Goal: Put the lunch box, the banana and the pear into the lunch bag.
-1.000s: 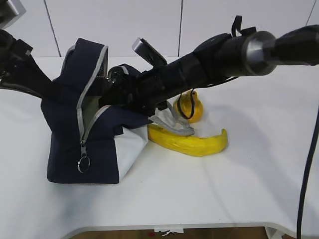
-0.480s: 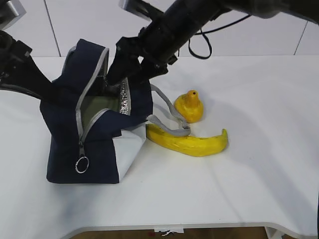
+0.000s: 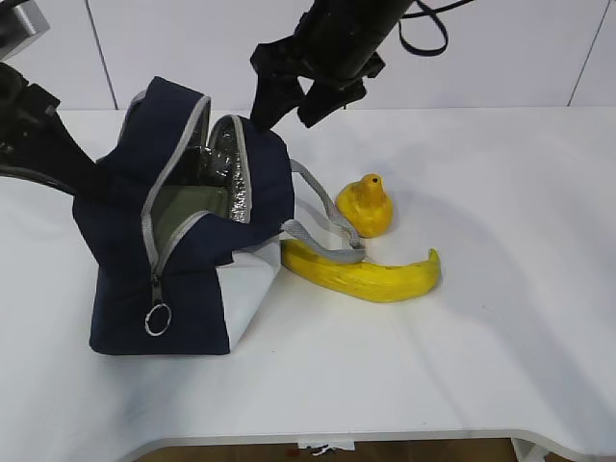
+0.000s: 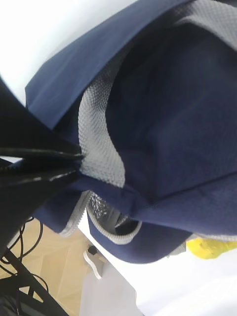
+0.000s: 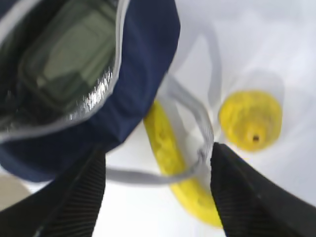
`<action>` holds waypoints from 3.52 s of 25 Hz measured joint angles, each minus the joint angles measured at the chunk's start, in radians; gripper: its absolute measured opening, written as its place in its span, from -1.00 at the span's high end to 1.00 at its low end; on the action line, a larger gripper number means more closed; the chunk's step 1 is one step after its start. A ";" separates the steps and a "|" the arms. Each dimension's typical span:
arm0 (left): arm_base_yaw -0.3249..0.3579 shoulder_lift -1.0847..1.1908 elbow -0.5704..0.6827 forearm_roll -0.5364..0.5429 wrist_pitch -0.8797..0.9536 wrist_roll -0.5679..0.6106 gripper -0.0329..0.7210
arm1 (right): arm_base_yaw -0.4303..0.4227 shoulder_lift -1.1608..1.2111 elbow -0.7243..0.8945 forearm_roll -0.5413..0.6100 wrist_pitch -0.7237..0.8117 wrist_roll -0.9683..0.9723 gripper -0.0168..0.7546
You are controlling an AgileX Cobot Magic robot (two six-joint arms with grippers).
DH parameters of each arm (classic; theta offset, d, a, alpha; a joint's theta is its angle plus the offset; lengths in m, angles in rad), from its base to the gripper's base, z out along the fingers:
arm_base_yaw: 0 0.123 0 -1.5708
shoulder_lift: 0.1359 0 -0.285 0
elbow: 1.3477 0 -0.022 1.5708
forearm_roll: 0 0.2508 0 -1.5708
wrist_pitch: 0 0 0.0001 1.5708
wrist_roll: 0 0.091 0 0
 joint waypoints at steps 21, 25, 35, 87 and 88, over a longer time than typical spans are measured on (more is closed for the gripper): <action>0.000 0.000 0.000 0.010 0.000 0.000 0.93 | -0.003 -0.351 0.630 -0.210 0.002 -0.249 -0.33; 0.000 0.000 0.000 0.012 0.003 0.000 0.93 | -0.003 -0.314 0.632 -0.220 -0.003 -0.329 -0.33; 0.000 0.000 0.000 0.013 0.006 0.000 0.93 | -0.003 -0.208 0.632 -0.220 -0.151 -0.396 -0.33; 0.000 0.000 0.000 0.023 0.011 0.000 0.93 | -0.003 -0.079 0.626 -0.090 -0.046 -0.409 0.29; 0.000 0.000 0.000 0.025 0.011 0.000 0.93 | -0.003 -0.079 0.624 -0.079 -0.043 -0.407 0.29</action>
